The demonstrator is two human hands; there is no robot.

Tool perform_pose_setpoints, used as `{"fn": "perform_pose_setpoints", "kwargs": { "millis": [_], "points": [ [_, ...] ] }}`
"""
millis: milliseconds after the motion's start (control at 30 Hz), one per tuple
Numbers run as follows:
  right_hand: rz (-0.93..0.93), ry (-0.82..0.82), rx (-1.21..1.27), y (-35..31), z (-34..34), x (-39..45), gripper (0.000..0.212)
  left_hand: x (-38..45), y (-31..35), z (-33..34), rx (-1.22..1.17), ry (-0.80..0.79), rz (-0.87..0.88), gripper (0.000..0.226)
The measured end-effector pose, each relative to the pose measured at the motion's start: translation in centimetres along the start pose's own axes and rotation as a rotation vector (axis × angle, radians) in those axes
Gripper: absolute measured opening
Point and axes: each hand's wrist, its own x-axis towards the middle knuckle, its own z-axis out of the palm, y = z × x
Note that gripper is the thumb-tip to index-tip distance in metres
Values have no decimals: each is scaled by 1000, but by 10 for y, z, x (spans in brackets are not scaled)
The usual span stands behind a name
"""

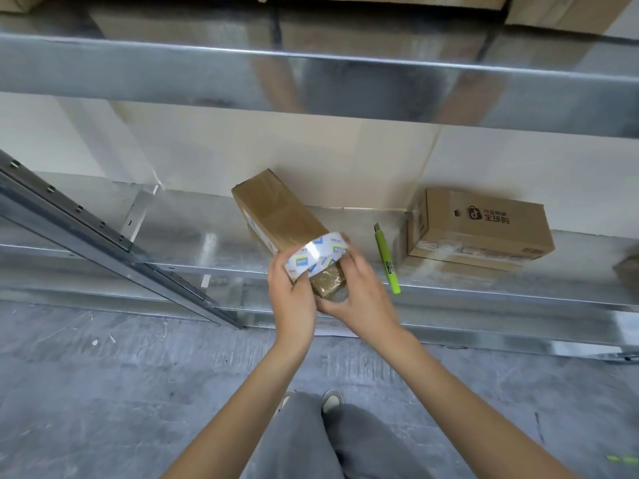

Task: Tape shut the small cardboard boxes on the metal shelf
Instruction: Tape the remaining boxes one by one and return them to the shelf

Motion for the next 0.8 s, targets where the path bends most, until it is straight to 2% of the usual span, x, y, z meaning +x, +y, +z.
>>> {"fn": "perform_pose_setpoints", "kwargs": {
  "millis": [300, 467, 600, 700, 800],
  "points": [
    [8, 7, -40, 8, -1, 4, 99, -8, -16, -48, -220, 49, -166, 23],
    [-1, 32, -84, 8, 1, 4, 93, 2, -31, -44, -279, -13, -304, 27],
    [-229, 222, -453, 5, 7, 0, 70, 7, -46, -49, -263, -74, -434, 24],
    [-383, 234, -518, 5, 20, -8, 50, 8, -57, -52, -272, -125, -548, 30],
    [-406, 246, -564, 3, 23, -10, 44, 9, -61, -51, -271, -121, -599, 36]
  ]
}}
